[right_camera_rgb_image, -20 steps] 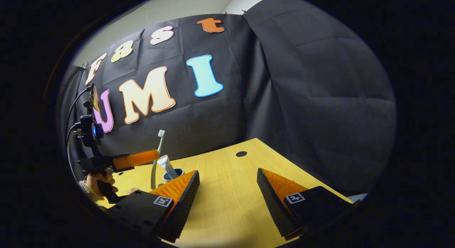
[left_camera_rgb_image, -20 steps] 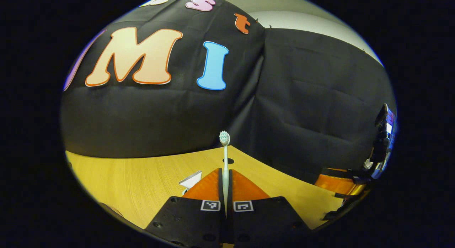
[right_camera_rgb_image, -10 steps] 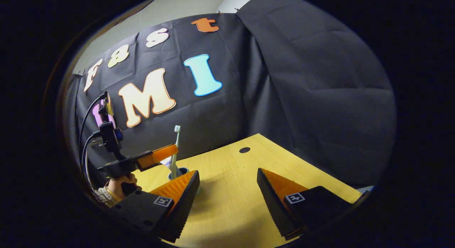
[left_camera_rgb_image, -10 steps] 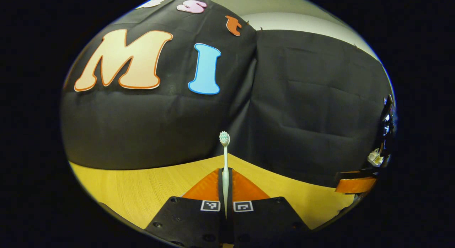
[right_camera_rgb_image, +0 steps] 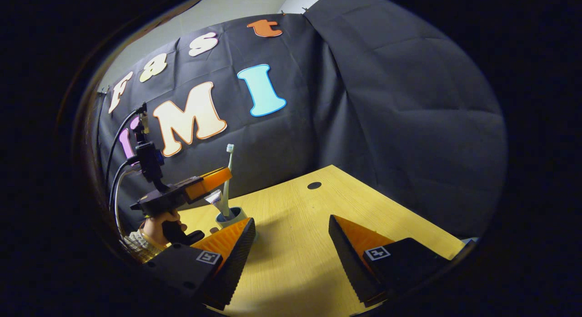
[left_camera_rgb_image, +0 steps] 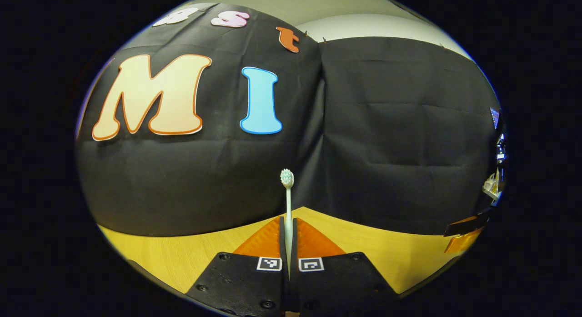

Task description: Put the toothbrush and toothpaste on the desktop into the cup, then pick up the cup and place it on the coaster on the desktop.

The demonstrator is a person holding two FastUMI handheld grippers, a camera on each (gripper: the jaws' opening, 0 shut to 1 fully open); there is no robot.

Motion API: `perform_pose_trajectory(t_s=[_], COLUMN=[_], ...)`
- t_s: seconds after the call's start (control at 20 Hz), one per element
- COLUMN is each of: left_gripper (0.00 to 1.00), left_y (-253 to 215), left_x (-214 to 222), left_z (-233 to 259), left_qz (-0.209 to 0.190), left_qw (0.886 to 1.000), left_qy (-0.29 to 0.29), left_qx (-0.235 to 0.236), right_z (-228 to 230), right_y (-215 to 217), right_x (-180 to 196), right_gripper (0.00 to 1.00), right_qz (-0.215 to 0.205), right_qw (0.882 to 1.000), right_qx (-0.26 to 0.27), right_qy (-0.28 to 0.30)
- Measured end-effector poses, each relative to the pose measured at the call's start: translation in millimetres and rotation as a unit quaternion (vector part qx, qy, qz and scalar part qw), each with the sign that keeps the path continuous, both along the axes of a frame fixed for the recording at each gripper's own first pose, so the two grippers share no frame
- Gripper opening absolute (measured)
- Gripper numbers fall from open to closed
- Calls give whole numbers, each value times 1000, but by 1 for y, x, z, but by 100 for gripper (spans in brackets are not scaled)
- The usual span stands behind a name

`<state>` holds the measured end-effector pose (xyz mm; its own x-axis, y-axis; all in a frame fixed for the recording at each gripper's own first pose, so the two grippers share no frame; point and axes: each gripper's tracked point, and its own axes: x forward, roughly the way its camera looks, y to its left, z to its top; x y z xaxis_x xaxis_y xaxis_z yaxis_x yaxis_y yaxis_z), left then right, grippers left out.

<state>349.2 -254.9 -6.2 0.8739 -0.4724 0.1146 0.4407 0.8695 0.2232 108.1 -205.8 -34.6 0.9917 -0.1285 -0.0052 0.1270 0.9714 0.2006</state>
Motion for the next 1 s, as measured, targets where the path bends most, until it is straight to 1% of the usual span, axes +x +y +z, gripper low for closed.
perform_pose_trajectory(t_s=[0.2, 0.25, 0.3, 0.35, 0.4, 0.65, 0.75, 0.8, 0.85, 0.9, 0.95, 1.0], left_gripper=[0, 0, 0, 0, 0, 0, 0, 1, 4, 5, 7, 7], left_y=[3, 5, 5, 4, 3, 6, 3, 2, 0, -4, -4, -5], left_x=[3, 4, 2, 3, 3, 7, 7, 6, 6, 5, 5, 4], left_z=[-15, -19, -20, -24, -25, -34, -38, -40, -45, -49, -55, -59], left_qz=[6, 11, 12, 14, 16, 30, 29, 30, 29, 26, 27, 28], left_qw=[1000, 1000, 1000, 1000, 1000, 999, 999, 999, 999, 999, 998, 998], left_qy=[20, 25, 20, 21, 23, 30, 31, 33, 37, 45, 54, 58], left_qx=[-10, -8, -8, -8, -6, -14, -16, -14, -12, -10, -8, -7], right_z=[-6, -7, -10, -11, -11, -13, -13, -14, -14, -14, -13, -14], right_y=[-4, -5, -4, -5, -5, -9, -12, -13, -14, -15, -16, -16], right_x=[-2, -2, -5, -6, -7, -15, -16, -18, -19, -20, -20, -22], right_gripper=[96, 99, 99, 96, 98, 98, 98, 95, 98, 95, 98, 98], right_qz=[1, 1, 2, 3, 4, 1, -2, -3, -3, -4, -5, -6], right_qw=[1000, 1000, 1000, 1000, 1000, 1000, 1000, 1000, 1000, 1000, 1000, 1000], right_qx=[6, 9, 14, 19, 22, 18, 17, 16, 17, 17, 16, 14], right_qy=[3, 4, 5, 5, 5, 8, 9, 10, 10, 9, 9, 9])
